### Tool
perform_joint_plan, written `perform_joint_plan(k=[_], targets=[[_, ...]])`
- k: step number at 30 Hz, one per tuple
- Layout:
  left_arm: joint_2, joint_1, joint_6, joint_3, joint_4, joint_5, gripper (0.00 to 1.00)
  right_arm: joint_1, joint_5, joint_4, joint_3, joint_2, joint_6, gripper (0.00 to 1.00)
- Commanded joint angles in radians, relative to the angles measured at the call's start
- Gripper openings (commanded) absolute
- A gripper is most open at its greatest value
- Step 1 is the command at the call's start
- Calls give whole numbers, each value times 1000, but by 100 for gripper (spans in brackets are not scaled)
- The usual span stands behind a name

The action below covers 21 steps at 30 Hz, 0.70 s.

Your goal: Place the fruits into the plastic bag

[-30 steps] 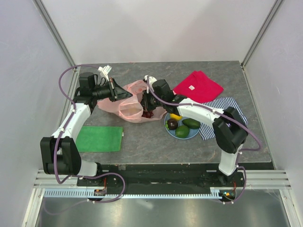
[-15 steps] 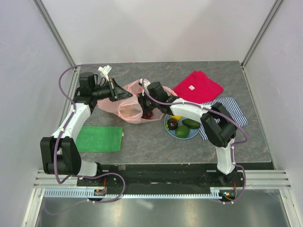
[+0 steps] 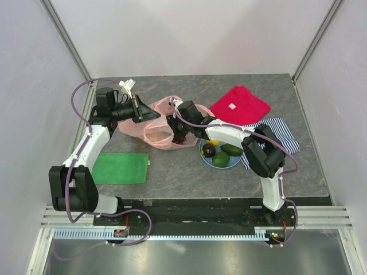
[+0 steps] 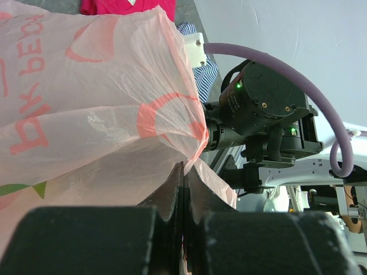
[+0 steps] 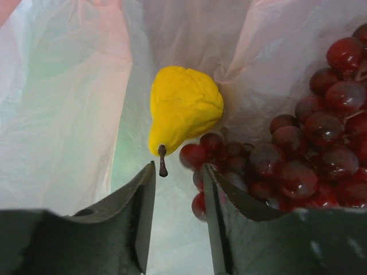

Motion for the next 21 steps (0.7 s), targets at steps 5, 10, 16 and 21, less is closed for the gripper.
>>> perform_joint_plan(k=[5,10,16,21], targets=[[-25,-2,24,13,28,31,2,2,53,-25,29,-65,-59,62],[-18,-2,24,11,28,30,2,2,109,-43,12,-154,-99,67],[-14,-2,24,10,28,28,1,1,281,-194,26,-267,-187,70],[-14,-2,27,10,26,22,2,-24,453,-324,-27,-358,-227,72]])
